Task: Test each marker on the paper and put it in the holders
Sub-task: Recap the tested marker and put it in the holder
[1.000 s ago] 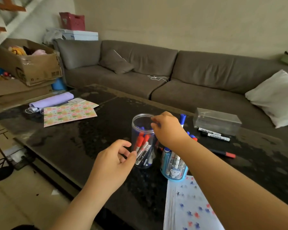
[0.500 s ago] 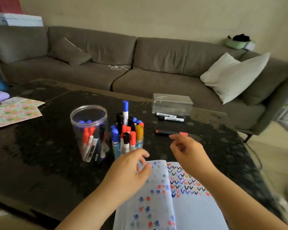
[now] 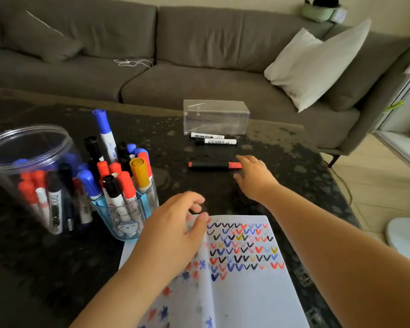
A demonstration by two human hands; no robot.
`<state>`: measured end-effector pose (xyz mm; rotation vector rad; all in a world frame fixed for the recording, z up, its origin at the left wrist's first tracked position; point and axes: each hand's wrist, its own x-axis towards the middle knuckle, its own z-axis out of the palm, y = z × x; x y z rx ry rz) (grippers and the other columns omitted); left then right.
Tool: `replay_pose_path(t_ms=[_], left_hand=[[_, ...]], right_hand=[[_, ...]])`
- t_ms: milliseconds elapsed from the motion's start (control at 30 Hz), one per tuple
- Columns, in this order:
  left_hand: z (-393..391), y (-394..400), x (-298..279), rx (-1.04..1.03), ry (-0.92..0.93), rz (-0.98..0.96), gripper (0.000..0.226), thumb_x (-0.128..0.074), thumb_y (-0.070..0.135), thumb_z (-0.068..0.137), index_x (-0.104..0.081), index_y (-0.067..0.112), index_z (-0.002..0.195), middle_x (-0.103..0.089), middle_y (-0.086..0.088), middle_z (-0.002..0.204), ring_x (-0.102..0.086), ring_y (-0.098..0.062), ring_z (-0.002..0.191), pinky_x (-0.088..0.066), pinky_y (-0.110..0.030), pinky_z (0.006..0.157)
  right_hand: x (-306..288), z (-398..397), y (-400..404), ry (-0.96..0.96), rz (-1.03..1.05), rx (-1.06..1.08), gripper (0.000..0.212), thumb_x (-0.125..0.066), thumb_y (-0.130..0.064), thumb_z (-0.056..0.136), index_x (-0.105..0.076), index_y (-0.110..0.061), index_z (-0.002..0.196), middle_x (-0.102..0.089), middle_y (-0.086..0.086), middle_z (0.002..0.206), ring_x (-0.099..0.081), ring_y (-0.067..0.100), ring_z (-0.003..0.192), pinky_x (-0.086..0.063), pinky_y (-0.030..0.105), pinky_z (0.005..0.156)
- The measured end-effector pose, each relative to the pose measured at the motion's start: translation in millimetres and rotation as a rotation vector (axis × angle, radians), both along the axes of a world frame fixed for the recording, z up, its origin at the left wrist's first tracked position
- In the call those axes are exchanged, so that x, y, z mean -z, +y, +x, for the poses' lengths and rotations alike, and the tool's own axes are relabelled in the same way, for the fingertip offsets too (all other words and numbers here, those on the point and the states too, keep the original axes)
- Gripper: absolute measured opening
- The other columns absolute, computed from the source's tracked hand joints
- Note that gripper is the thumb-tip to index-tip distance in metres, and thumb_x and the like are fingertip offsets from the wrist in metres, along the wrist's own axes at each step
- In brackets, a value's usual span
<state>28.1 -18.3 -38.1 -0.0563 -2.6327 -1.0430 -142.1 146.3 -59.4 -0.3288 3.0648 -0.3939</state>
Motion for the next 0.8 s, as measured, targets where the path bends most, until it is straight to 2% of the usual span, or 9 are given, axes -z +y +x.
replay_pose_path(t_ms=[67, 167, 267, 333, 467, 567, 667, 733, 800], left_hand=[[1, -2, -2, 0.009, 0.009, -0.001, 0.024, -0.053, 0.034, 0.087, -0.055, 0.037, 0.111, -0.055, 0.022, 0.095, -0.054, 0.005, 0.089, -0.047, -0.013, 0.076], [5, -8, 1, -0.008, -0.002, -0.015, 0.024, -0.052, 0.036, 0.088, -0.054, 0.038, 0.112, -0.056, 0.024, 0.095, -0.053, 0.008, 0.09, -0.045, -0.009, 0.076], [11, -12, 3, -0.017, -0.009, -0.024, 0.023, -0.052, 0.035, 0.089, -0.053, 0.04, 0.111, -0.057, 0.025, 0.095, -0.053, 0.008, 0.09, -0.042, -0.005, 0.075], [11, -12, 2, -0.016, -0.018, -0.026, 0.021, -0.052, 0.035, 0.088, -0.053, 0.04, 0.108, -0.057, 0.025, 0.092, -0.052, 0.009, 0.09, -0.041, -0.004, 0.073], [11, -8, -3, -0.024, -0.025, 0.012, 0.015, -0.055, 0.031, 0.088, -0.057, 0.038, 0.101, -0.058, 0.025, 0.086, -0.051, 0.011, 0.09, -0.042, -0.006, 0.073], [19, 0, -12, -0.006, -0.048, 0.071, 0.012, -0.057, 0.03, 0.088, -0.057, 0.038, 0.097, -0.059, 0.024, 0.084, -0.051, 0.013, 0.09, -0.044, -0.007, 0.071], [24, 9, -23, 0.031, -0.091, 0.142, 0.01, -0.057, 0.03, 0.088, -0.059, 0.039, 0.092, -0.06, 0.021, 0.082, -0.052, 0.014, 0.086, -0.043, -0.005, 0.068], [29, 16, -29, 0.064, -0.139, 0.187, 0.01, -0.055, 0.03, 0.089, -0.061, 0.038, 0.089, -0.062, 0.021, 0.084, -0.055, 0.012, 0.085, -0.045, -0.006, 0.07], [36, 22, -29, 0.119, -0.233, 0.264, 0.012, -0.052, 0.033, 0.092, -0.063, 0.038, 0.09, -0.065, 0.021, 0.09, -0.059, 0.007, 0.089, -0.049, -0.015, 0.082]], right_hand=[[5, -17, -10, 0.005, 0.042, -0.021, 0.053, -0.04, -0.023, 0.1, -0.021, -0.018, 0.149, -0.024, 0.004, 0.154, -0.022, 0.028, 0.14, -0.026, 0.043, 0.11], [15, -35, -19, -0.021, 0.111, -0.02, 0.047, -0.034, -0.022, 0.102, -0.025, -0.019, 0.148, -0.03, 0.006, 0.151, -0.026, 0.03, 0.137, -0.026, 0.045, 0.108], [21, -35, -23, 0.012, 0.168, -0.013, 0.039, -0.041, -0.027, 0.1, -0.042, -0.018, 0.138, -0.043, 0.009, 0.138, -0.036, 0.03, 0.128, -0.03, 0.043, 0.104], [20, -23, -20, 0.044, 0.121, -0.012, 0.035, -0.048, -0.03, 0.097, -0.047, -0.017, 0.13, -0.049, 0.008, 0.13, -0.042, 0.028, 0.121, -0.034, 0.04, 0.101], [-1, 32, -3, 0.012, -0.296, 0.041, 0.024, -0.062, -0.029, 0.089, -0.057, -0.021, 0.112, -0.061, -0.003, 0.103, -0.059, 0.013, 0.091, -0.052, 0.027, 0.079], [-27, 89, 13, 0.035, -0.609, 0.099, 0.018, -0.068, -0.028, 0.085, -0.055, -0.031, 0.097, -0.057, -0.017, 0.086, -0.057, 0.001, 0.078, -0.041, 0.009, 0.064], [-46, 140, 27, -0.031, -0.779, 0.093, 0.01, -0.061, -0.033, 0.088, -0.057, -0.034, 0.097, -0.062, -0.017, 0.089, -0.061, 0.001, 0.083, -0.043, 0.009, 0.066], [-50, 169, 31, -0.192, -0.981, 0.081, 0.011, -0.049, -0.032, 0.094, -0.059, -0.032, 0.099, -0.068, -0.013, 0.087, -0.065, 0.002, 0.083, -0.048, 0.014, 0.072], [-48, 196, 28, -0.394, -1.237, 0.084, 0.019, -0.044, -0.029, 0.096, -0.061, -0.023, 0.101, -0.066, -0.001, 0.076, -0.064, 0.012, 0.07, -0.052, 0.025, 0.069]])
